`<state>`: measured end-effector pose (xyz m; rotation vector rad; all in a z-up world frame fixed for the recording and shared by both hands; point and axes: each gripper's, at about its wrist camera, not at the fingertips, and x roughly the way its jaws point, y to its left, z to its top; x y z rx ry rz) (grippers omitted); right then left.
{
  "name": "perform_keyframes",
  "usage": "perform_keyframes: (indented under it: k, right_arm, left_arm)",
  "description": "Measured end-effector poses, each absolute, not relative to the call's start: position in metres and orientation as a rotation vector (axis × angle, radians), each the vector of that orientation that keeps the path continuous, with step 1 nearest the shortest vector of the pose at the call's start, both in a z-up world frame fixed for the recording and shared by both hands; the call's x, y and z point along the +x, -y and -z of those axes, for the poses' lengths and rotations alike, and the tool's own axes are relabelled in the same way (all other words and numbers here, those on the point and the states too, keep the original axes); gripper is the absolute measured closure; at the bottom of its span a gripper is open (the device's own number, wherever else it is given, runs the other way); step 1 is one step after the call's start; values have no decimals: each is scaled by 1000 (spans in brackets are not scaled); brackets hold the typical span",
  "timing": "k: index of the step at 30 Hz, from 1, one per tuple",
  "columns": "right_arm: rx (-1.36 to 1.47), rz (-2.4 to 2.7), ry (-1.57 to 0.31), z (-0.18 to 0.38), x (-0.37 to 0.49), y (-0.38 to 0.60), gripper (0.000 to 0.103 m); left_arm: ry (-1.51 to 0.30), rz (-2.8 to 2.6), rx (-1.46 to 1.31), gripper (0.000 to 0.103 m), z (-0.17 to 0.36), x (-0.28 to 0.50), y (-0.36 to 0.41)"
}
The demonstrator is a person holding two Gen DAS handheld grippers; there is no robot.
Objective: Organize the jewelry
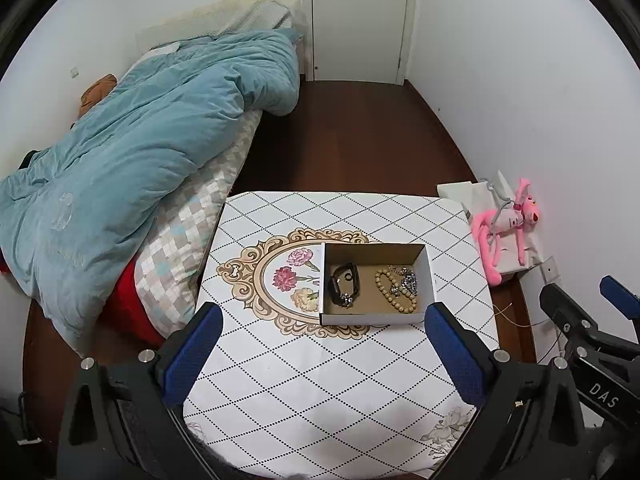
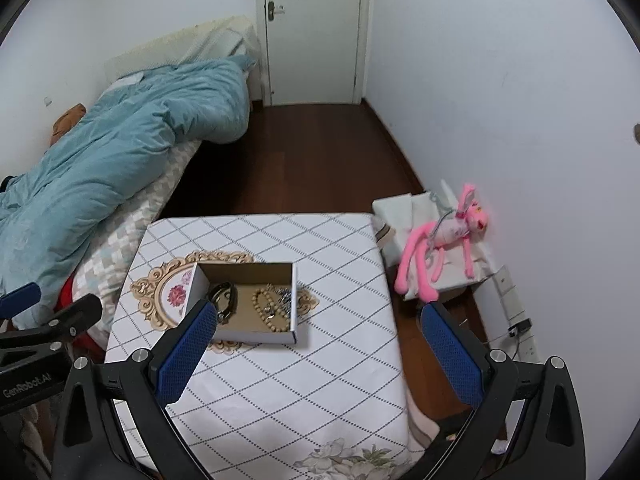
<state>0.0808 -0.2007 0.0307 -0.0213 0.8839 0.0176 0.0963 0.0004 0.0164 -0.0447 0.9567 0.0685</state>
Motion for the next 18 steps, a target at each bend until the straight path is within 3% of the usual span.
perform_keyframes:
  k: [18]
  right_arm:
    - [-69, -42, -951, -17, 92, 194, 0]
  left_arm:
    - [-1008, -69, -34, 0, 2, 102, -3]
